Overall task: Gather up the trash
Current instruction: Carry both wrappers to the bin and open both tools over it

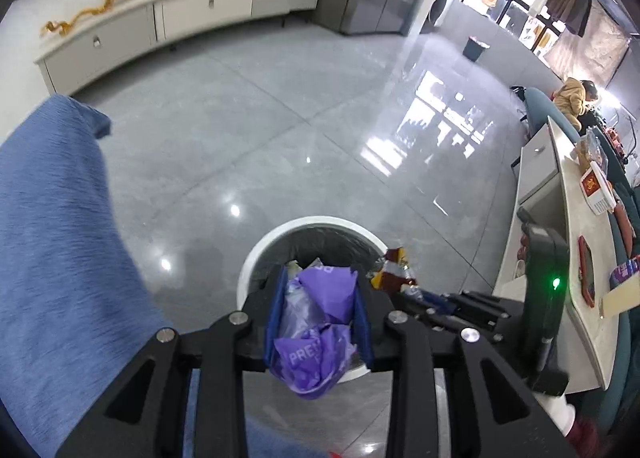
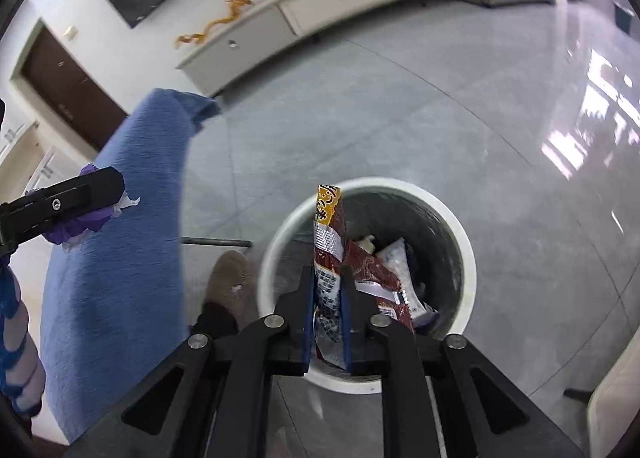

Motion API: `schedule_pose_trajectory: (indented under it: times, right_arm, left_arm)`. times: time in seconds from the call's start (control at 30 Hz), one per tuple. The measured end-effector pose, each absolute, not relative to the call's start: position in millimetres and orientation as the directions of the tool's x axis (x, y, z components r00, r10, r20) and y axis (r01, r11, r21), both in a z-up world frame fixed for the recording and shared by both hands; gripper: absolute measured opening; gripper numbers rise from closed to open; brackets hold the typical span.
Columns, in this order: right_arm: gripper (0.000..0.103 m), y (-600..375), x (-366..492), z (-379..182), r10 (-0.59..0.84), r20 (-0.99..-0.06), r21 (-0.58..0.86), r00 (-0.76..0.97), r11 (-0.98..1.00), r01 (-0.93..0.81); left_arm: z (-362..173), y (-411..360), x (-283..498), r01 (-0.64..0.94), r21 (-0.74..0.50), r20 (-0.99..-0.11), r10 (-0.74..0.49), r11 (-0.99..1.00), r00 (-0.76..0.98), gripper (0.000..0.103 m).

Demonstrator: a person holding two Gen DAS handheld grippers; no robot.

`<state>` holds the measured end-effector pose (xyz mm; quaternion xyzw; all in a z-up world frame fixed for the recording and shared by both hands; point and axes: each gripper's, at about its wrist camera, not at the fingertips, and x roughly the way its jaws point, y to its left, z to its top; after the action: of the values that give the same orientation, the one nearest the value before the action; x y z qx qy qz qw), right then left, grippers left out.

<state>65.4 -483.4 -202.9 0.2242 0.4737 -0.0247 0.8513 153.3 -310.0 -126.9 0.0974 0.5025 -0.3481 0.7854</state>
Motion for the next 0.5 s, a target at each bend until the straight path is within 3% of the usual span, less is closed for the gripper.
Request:
schedule_pose_trajectory:
  times: [0.17, 0.3, 0.5]
  right_arm:
    - [0.022, -493, 79, -231, 0.165, -0.848, 0.344, 0.504, 0.894, 0.287]
    - [0.036, -497, 83, -241, 0.152, -0.855, 0.337, 0.495, 0.889, 0.309]
    - [0.038, -498, 84, -247, 0.135, -0.863, 0.320, 0.487, 0.892, 0.319]
  left_arm:
    - [-158, -332, 165, 0.639, -0.211, -0.881, -0.428, 0.739, 0.204, 0.033]
    - [-169, -342, 171, 0.617, -0.238, -0.884, -0.431, 0.750, 0.183, 0.048]
    - [-162, -333, 169, 0.612, -0.229, -0.877, -0.434, 0.757, 0.208, 0.049]
